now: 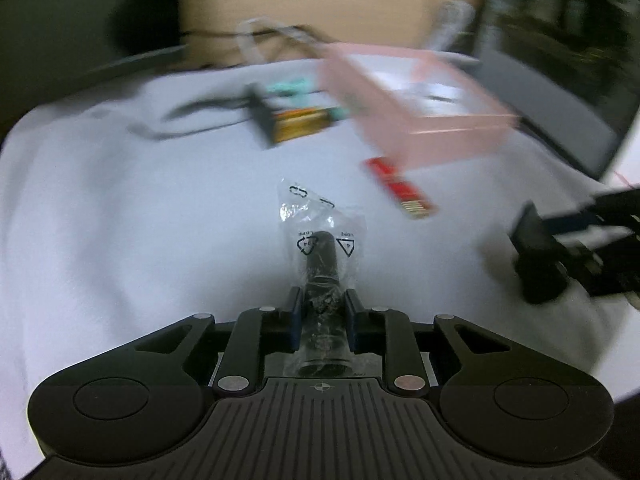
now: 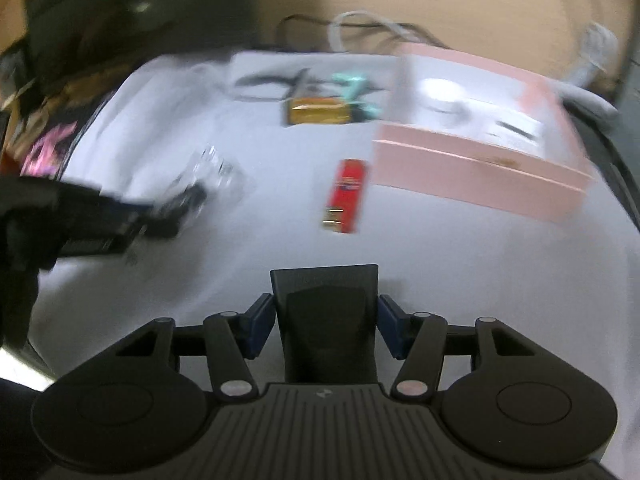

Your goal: Organize rigid objects

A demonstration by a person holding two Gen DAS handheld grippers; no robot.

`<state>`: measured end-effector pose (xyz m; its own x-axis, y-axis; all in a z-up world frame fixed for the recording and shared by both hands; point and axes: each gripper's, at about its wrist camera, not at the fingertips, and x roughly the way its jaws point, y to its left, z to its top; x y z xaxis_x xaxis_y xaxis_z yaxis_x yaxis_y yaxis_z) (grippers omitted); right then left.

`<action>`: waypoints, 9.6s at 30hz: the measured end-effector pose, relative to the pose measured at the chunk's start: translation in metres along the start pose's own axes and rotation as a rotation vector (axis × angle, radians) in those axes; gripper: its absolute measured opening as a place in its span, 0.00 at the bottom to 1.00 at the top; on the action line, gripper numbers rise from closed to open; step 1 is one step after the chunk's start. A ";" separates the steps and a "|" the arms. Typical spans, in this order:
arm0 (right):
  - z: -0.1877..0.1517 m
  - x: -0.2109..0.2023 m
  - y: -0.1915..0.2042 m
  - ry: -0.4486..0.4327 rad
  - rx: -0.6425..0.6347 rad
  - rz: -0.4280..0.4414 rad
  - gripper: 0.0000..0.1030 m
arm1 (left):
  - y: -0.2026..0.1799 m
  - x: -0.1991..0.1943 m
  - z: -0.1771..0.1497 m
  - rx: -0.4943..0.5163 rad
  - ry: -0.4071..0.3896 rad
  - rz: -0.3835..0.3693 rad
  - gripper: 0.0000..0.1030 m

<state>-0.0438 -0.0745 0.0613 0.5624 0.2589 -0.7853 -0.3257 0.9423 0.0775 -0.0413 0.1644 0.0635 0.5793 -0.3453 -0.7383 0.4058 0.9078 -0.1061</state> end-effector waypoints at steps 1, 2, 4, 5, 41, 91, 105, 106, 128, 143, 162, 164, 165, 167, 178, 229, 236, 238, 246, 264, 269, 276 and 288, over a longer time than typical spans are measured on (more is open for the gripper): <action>-0.002 -0.007 -0.006 -0.011 0.017 -0.018 0.54 | -0.006 -0.003 0.006 0.013 -0.007 -0.029 0.23; -0.005 -0.014 -0.012 -0.023 0.035 -0.040 0.54 | -0.011 -0.004 0.013 0.024 -0.016 -0.052 0.23; -0.011 -0.027 -0.024 -0.042 0.074 -0.075 0.54 | -0.022 -0.011 0.038 0.061 -0.062 -0.081 0.23; -0.014 -0.032 -0.028 -0.049 0.091 -0.091 0.54 | -0.027 -0.015 0.052 0.076 -0.094 -0.091 0.23; 0.173 -0.062 -0.168 -0.321 0.363 -0.049 0.71 | 0.053 0.003 0.035 -0.376 -0.049 0.035 0.29; 0.021 0.033 -0.035 -0.061 0.015 -0.169 0.71 | 0.053 0.047 0.050 -0.177 0.006 0.090 0.11; 0.097 0.074 0.057 -0.163 -0.192 -0.012 0.71 | 0.103 -0.031 -0.032 -0.487 -0.001 0.181 0.16; 0.106 0.080 0.061 -0.170 -0.194 -0.012 0.71 | 0.103 -0.037 -0.035 -0.493 -0.008 0.161 0.16; 0.001 0.050 0.099 -0.037 0.105 0.024 0.83 | 0.111 -0.024 -0.011 -0.244 -0.022 -0.040 0.16; 0.005 0.033 0.086 -0.077 0.144 -0.220 0.78 | 0.075 0.030 0.049 -0.111 0.004 -0.210 0.16; -0.009 0.001 -0.031 -0.071 0.191 -0.445 0.78 | -0.051 0.097 0.069 -0.030 -0.007 -0.028 0.17; -0.010 0.006 -0.037 -0.077 0.166 -0.437 0.78 | -0.055 0.099 0.071 -0.029 -0.007 -0.009 0.17; -0.011 0.009 -0.040 -0.078 0.154 -0.433 0.78 | -0.058 0.101 0.073 -0.026 -0.008 0.003 0.17; -0.014 0.013 -0.047 -0.079 0.133 -0.433 0.78 | -0.063 0.101 0.073 -0.018 -0.002 0.035 0.18; -0.029 0.025 -0.079 -0.148 0.182 -0.340 0.88 | -0.063 0.106 0.069 -0.093 0.037 0.048 0.35; -0.029 0.003 -0.080 -0.117 0.260 -0.277 0.76 | -0.047 0.071 0.032 0.031 -0.014 0.045 0.26; -0.026 -0.043 -0.071 -0.154 0.227 -0.297 0.76 | -0.044 0.041 0.024 0.084 -0.028 -0.047 0.26; -0.025 -0.052 -0.070 -0.166 0.238 -0.299 0.76 | -0.040 0.032 0.031 0.062 -0.047 -0.069 0.26; -0.007 -0.050 -0.061 -0.157 0.228 -0.323 0.76 | -0.037 0.012 0.116 0.004 -0.224 -0.136 0.26; -0.004 -0.053 -0.052 -0.152 0.204 -0.383 0.76 | -0.016 0.074 0.170 -0.162 -0.173 -0.148 0.26; 0.002 -0.047 -0.063 -0.130 0.208 -0.383 0.76 | 0.015 0.051 0.107 -0.207 -0.097 -0.107 0.26; 0.086 -0.061 -0.082 -0.320 0.125 -0.400 0.76 | 0.066 0.016 0.052 -0.350 -0.059 -0.012 0.26; 0.156 -0.015 -0.081 -0.305 0.127 -0.319 0.82 | 0.112 0.002 0.031 -0.440 -0.035 0.158 0.26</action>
<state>0.0934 -0.1218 0.1625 0.8239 -0.0157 -0.5665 -0.0150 0.9987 -0.0495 0.0265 0.2578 0.0707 0.6362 -0.1957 -0.7463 -0.0230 0.9620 -0.2719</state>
